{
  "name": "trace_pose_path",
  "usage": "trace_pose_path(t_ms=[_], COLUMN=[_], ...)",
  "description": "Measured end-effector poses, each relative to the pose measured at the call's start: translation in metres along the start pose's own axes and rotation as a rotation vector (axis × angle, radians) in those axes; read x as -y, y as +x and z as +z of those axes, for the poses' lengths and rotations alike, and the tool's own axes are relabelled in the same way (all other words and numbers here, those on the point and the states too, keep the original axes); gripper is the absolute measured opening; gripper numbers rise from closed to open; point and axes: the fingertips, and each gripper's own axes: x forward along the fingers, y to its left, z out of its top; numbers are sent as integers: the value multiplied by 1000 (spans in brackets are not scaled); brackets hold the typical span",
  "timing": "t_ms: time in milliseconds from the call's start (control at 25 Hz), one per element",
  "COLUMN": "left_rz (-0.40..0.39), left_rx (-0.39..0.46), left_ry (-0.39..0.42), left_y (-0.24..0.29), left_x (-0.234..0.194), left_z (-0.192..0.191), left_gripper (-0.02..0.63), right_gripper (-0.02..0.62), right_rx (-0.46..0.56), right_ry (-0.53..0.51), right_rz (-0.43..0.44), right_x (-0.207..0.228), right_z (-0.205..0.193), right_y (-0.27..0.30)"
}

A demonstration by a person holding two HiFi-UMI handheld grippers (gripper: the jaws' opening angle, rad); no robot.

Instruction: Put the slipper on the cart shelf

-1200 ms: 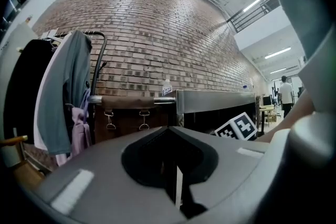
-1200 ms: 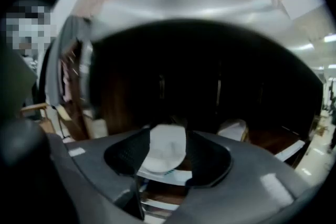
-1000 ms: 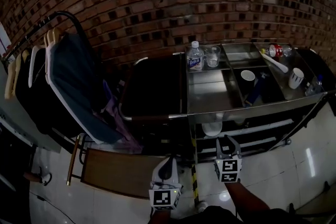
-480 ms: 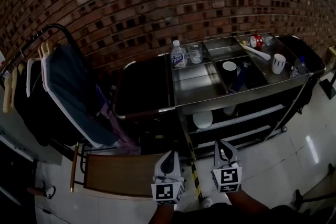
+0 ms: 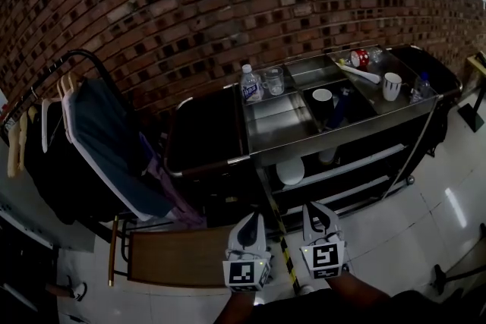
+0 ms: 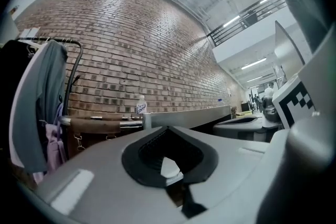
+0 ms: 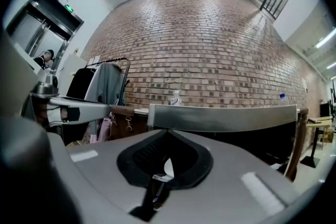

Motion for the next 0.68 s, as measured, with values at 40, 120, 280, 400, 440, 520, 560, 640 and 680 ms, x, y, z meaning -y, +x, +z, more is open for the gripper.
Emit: trace_pose_path(t_ms=[40, 120, 280, 400, 440, 520, 560, 640, 680], left_rz=[-3, -6, -3, 1, 4, 7, 8, 8, 9], left_rx=[1, 5, 6, 12, 14, 14, 13, 12, 11], left_ry=[8, 13, 9, -6, -1, 11, 14, 16, 17], left_y=[1, 2, 3, 4, 4, 3, 3, 3, 3], left_x=[1, 1, 1, 1, 2, 3, 3, 3, 4], left_z=[3, 6, 4, 0, 2, 6, 6, 6, 6], left_gripper=[17, 17, 17, 17, 17, 17, 17, 17, 17], right_gripper=[2, 2, 2, 2, 2, 2, 2, 2, 2], right_rx=[-1, -1, 12, 22, 25, 29, 30, 34, 35], right_ry=[-1, -3, -20, -38, -44, -42, -40, -41, -43], right_rz=[0, -1, -1, 3, 5, 6, 6, 7, 7], right_x=[0, 1, 0, -1, -2, -1, -1, -1, 0], right_z=[0, 1, 6, 11, 12, 10, 8, 7, 6], right_y=[0, 0, -2, -3, -4, -4, -3, -3, -3])
